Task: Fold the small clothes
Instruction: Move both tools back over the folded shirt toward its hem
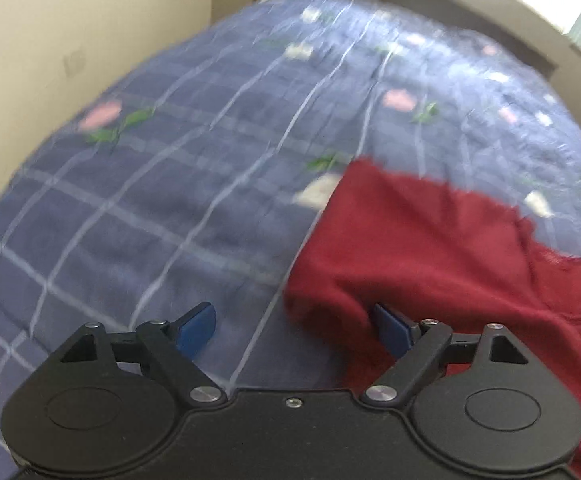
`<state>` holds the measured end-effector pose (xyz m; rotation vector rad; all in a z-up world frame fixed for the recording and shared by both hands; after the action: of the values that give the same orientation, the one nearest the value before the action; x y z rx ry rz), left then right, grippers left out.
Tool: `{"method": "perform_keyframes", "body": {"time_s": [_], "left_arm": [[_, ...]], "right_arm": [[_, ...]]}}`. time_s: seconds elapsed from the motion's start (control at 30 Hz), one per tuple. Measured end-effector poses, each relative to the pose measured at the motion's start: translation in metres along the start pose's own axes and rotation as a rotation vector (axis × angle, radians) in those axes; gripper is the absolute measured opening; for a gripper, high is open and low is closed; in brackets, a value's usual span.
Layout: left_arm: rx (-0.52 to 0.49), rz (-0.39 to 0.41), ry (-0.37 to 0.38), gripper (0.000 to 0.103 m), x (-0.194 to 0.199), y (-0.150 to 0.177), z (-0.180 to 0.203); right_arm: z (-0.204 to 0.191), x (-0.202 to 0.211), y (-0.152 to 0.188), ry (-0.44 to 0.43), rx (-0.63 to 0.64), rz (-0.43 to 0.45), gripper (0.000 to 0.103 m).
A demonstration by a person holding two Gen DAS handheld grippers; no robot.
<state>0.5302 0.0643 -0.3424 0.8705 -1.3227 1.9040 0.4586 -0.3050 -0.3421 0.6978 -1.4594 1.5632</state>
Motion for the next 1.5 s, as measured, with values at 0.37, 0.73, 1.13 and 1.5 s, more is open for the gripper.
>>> {"method": "perform_keyframes", "body": {"time_s": [0.37, 0.73, 1.13, 1.5], "left_arm": [[0.014, -0.011, -0.072, 0.097, 0.027, 0.026, -0.005], [0.006, -0.117, -0.092, 0.1, 0.076, 0.106, -0.007], [-0.119, -0.219, -0.094, 0.101, 0.1, 0.164, 0.003], [-0.238, -0.209, -0.015, 0.102, 0.136, 0.218, -0.019]], "right_arm": [[0.035, 0.014, 0.021, -0.023, 0.062, -0.005, 0.103], [0.059, 0.043, 0.092, -0.064, 0.149, -0.09, 0.103], [0.084, 0.082, 0.174, -0.027, 0.084, -0.185, 0.103], [0.096, 0.124, 0.235, 0.123, 0.099, -0.077, 0.103]]}}
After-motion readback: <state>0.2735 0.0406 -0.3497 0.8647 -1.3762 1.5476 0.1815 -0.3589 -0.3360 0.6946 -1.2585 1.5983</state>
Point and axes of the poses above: each gripper's, at about its wrist camera, not at the fingertips, and x roughly against the way its jaws point, z to its right, y to its underside, the point moved 9 cm from there along -x, roughly the way its jaws point, and after that the axes turned 8 degrees about y, right-handed, at the moved point
